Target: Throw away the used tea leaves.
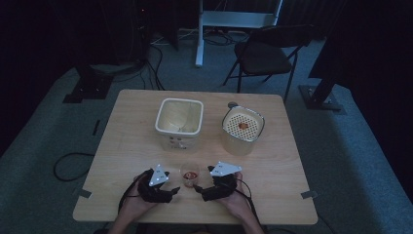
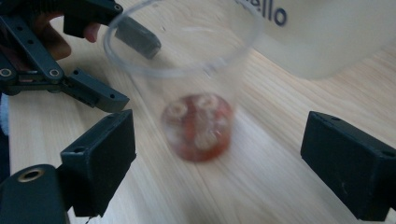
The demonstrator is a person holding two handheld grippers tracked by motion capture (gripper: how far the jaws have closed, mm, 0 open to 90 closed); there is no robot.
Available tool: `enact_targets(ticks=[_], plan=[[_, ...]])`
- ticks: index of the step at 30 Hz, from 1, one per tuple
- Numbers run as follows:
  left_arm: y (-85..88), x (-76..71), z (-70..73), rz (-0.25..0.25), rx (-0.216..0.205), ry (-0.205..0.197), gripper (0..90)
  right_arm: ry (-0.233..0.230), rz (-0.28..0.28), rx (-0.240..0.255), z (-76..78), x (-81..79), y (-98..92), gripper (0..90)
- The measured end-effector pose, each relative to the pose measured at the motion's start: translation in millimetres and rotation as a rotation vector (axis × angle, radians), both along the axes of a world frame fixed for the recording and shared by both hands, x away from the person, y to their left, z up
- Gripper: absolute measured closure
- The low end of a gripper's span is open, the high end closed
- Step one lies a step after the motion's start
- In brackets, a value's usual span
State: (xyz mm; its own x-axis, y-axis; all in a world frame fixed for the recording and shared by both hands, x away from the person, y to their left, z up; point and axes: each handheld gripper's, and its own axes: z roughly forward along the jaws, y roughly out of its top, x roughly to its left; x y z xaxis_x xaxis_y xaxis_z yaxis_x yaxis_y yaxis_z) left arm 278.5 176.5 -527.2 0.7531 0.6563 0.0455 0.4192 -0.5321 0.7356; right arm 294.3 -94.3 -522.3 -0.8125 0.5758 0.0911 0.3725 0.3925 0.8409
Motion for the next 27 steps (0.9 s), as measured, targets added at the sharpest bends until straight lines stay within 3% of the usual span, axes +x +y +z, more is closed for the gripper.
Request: enact_targets(ticks=[2,4,12,19,27], plan=[[4.0,0.5,-0.6,0.017,-0.012,0.003,32.2,0.002,0.014,0.007,0.0,1.0,4.5,10.3],[11.9,2.4,-1.3,0.06,-0.03,0.005,33.0,-0.014,0.045,0.009,1.2,7.0,21.3,11.5],[9.7,0.4,-5.8,0.058,-0.004,0.011,33.0,-0.063,0.099,0.044,-0.4,15.1,36.9,23.8],[9.5,0.4,-6.9,0.063,0.0,0.012,33.0,-0.143,0.081,0.053,-1.9,12.5,36.0,31.5],[10.9,4.0,-9.9,0.078,0.017,0.016,33.0,-0.148,0.015,0.112,13.0,11.9,14.0,31.8]])
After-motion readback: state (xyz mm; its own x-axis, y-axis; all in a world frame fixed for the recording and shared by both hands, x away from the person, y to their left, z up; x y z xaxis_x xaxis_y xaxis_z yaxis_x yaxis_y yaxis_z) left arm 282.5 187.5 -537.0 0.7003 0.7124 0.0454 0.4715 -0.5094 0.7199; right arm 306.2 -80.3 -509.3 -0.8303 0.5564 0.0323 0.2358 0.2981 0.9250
